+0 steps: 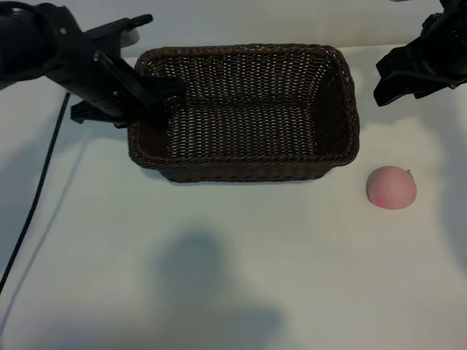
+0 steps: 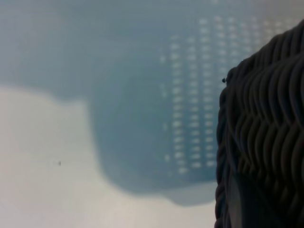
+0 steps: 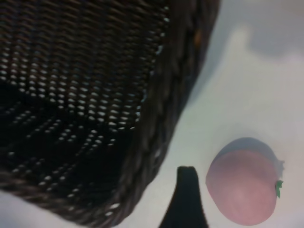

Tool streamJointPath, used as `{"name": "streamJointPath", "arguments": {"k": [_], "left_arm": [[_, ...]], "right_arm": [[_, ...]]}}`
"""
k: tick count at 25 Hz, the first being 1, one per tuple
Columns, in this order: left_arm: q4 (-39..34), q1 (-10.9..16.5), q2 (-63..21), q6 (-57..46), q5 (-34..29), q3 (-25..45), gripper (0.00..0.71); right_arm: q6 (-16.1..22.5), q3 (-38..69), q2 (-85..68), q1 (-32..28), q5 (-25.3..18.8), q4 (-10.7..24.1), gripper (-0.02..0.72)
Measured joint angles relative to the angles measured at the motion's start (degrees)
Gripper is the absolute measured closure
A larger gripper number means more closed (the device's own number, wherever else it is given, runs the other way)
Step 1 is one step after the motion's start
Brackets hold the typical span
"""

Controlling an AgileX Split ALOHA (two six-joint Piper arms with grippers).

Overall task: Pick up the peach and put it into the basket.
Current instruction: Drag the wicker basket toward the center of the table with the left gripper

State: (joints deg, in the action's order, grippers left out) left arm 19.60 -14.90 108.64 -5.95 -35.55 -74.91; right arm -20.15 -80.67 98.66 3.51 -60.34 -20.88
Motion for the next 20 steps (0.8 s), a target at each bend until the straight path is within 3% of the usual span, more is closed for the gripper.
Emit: {"name": "streamJointPath", "arguments": {"k": [20], "left_arm": [[1.5, -0.7, 7.1, 1.2, 2.7, -0.3, 0.552]], "right_arm": [[0.0, 0.0, 0.0, 0.0, 0.0, 0.0, 0.118]]}}
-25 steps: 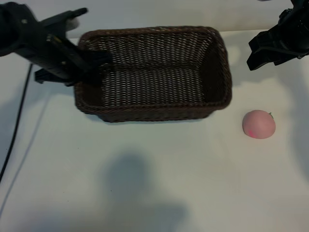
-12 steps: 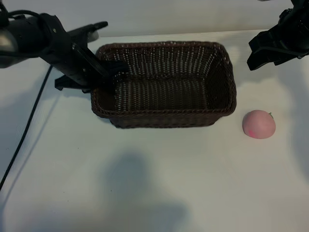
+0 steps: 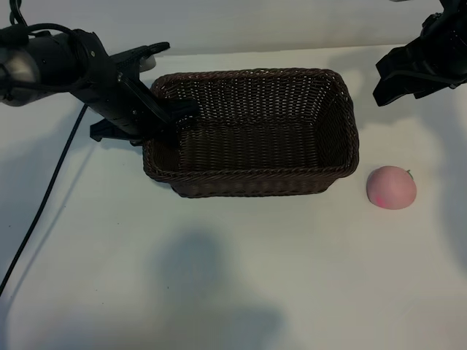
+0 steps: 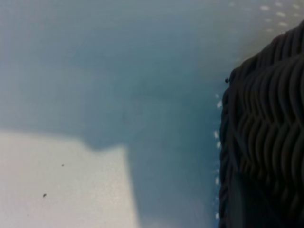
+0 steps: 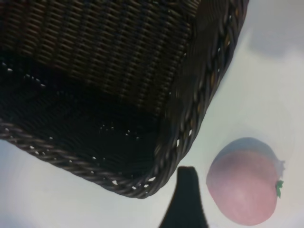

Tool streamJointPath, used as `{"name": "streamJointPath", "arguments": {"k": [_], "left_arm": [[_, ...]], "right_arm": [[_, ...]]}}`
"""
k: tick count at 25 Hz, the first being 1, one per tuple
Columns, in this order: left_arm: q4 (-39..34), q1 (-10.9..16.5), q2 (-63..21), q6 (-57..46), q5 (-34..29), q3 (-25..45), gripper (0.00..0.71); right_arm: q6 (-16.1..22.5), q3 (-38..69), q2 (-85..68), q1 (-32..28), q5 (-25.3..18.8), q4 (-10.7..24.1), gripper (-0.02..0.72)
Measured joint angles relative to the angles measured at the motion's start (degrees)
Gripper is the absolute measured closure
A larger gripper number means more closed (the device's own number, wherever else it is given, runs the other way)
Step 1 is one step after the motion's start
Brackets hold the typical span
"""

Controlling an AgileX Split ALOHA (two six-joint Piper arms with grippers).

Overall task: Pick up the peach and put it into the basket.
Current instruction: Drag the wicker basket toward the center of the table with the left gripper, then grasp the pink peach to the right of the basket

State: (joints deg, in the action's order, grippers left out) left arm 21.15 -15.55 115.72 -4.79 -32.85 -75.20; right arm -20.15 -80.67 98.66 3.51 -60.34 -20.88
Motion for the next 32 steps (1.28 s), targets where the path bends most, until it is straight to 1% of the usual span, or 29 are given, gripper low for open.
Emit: {"name": "streamJointPath", "arguments": {"k": [6, 8, 9, 10, 11, 16, 18, 19, 21, 26, 32], "left_arm": [[0.1, 0.0, 0.0, -0.1, 0.0, 0.0, 0.551], [0.2, 0.0, 0.0, -0.1, -0.2, 0.0, 0.524], [0.3, 0.0, 0.0, -0.1, -0.3, 0.0, 0.498], [0.4, 0.0, 0.0, -0.1, -0.5, 0.0, 0.463], [0.5, 0.0, 0.0, -0.1, -0.6, 0.0, 0.41], [0.5, 0.0, 0.0, -0.9, -2.2, -0.2, 0.117], [-0.1, 0.0, -0.1, -1.1, -3.4, -0.2, 0.047], [-0.6, 0.0, -0.3, -1.1, -4.1, -0.2, 0.025], [-2.0, 0.0, -1.3, -1.7, -5.8, -0.2, 0.01], [-7.0, 0.0, -6.5, -4.8, -7.1, -0.2, 0.009], [-9.2, 0.0, -11.1, -5.4, -9.3, -0.3, 0.012]], "right_arm": [[0.0, 0.0, 0.0, 0.0, -0.2, 0.0, 0.118], [0.0, 0.0, 0.0, 0.0, -0.3, 0.0, 0.118], [0.0, 0.0, 0.0, 0.0, -0.5, 0.0, 0.118], [0.0, 0.0, 0.0, 0.0, -0.5, 0.0, 0.118], [0.0, 0.0, 0.0, 0.0, -0.5, 0.0, 0.118], [0.0, 0.0, 0.0, 0.0, -0.6, 0.0, 0.118], [0.0, 0.0, 0.0, 0.0, -0.6, 0.0, 0.118], [0.0, 0.0, 0.0, 0.0, -0.6, 0.0, 0.118], [0.0, 0.0, 0.0, 0.0, -0.6, 0.0, 0.118], [0.0, 0.0, 0.0, 0.0, -0.6, -0.1, 0.118], [0.0, 0.0, 0.0, 0.0, -0.6, -0.1, 0.118]]}}
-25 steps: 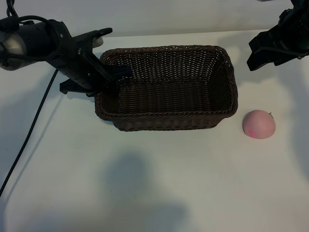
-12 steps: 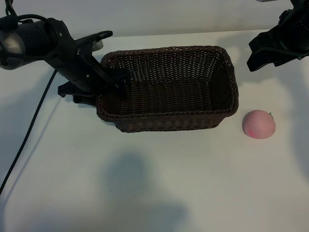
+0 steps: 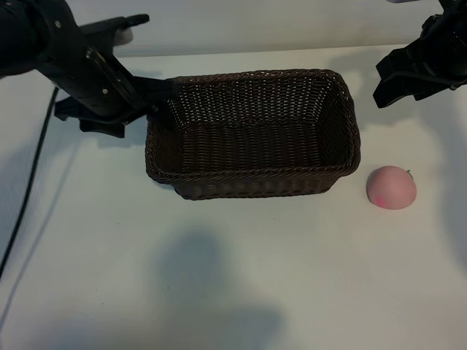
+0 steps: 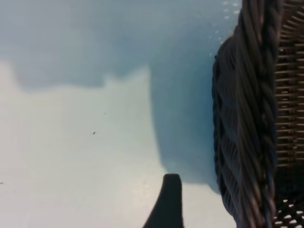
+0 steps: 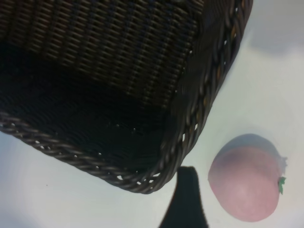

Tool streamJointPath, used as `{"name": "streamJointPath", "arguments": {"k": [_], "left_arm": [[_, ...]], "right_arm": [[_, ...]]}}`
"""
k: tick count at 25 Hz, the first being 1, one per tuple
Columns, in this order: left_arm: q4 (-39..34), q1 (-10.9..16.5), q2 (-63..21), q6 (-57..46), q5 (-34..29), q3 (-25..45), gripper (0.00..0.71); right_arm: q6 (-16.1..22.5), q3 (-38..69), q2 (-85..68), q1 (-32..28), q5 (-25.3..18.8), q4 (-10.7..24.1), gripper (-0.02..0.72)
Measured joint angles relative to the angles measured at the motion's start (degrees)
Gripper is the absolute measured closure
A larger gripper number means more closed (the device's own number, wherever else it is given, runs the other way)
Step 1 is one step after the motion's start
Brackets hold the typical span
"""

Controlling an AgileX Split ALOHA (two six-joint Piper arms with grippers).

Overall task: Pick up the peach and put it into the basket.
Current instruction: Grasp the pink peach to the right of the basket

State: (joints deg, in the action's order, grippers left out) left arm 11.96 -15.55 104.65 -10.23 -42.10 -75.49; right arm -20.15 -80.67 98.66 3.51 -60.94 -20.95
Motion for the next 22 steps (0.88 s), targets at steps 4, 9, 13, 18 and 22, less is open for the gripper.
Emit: {"name": "streamJointPath", "arguments": {"k": [4, 9, 13, 18, 22], "left_arm": [[-1.8, 0.2, -4.3, 0.5, -2.3, 0.0, 0.021], [-5.4, 3.5, -10.9, 0.6, -6.5, 0.0, 0.035], [-9.8, 9.0, -16.6, 1.5, -11.1, 0.0, 0.05], [-12.0, 17.3, -22.7, 4.0, -16.9, 0.0, 0.066], [-12.0, 19.4, -28.6, 7.8, -21.2, 0.0, 0.091]], "right_arm": [[0.0, 0.0, 0.0, 0.0, 0.0, 0.0, 0.118], [0.0, 0.0, 0.0, 0.0, 0.0, 0.0, 0.118], [0.0, 0.0, 0.0, 0.0, -0.1, 0.0, 0.118], [0.0, 0.0, 0.0, 0.0, -0.2, 0.0, 0.118], [0.0, 0.0, 0.0, 0.0, -0.3, 0.0, 0.118]]}}
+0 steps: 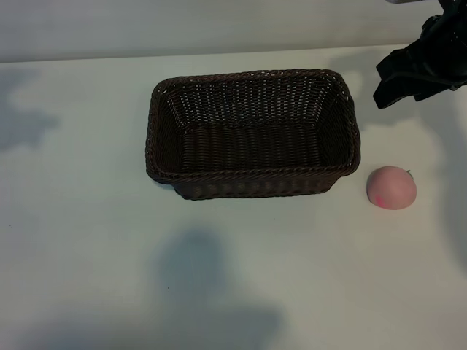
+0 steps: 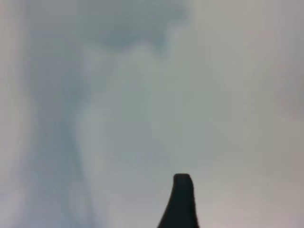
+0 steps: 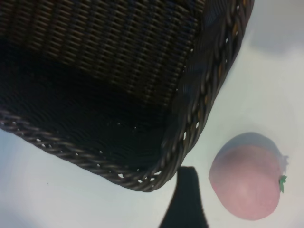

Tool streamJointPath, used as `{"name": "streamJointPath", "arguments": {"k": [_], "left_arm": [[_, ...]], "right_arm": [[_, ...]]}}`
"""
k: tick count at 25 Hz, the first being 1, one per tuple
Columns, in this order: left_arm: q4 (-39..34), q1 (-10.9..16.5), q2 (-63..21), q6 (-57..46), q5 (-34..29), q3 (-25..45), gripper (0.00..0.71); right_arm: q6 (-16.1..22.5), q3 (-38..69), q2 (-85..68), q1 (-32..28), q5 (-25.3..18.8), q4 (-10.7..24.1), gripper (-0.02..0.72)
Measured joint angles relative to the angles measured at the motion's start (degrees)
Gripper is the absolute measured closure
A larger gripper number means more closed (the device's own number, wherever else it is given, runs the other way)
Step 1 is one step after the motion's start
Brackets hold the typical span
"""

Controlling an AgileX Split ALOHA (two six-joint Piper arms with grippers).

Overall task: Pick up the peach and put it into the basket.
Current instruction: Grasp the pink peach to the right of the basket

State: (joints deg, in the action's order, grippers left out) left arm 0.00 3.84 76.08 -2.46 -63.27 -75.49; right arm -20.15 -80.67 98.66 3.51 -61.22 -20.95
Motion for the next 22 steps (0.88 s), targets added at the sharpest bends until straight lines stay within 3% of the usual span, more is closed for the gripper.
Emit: {"name": "streamJointPath", "arguments": {"k": [8, 22], "left_arm": [[0.0, 0.0, -23.7, 4.6, -3.7, 4.7, 0.114], [0.0, 0.0, -64.5, 4.9, 1.0, 31.6, 0.114]], "right_arm": [[0.0, 0.0, 0.0, 0.0, 0.1, 0.0, 0.118], [-0.1, 0.0, 0.0, 0.0, 0.1, 0.0, 0.118]]}}
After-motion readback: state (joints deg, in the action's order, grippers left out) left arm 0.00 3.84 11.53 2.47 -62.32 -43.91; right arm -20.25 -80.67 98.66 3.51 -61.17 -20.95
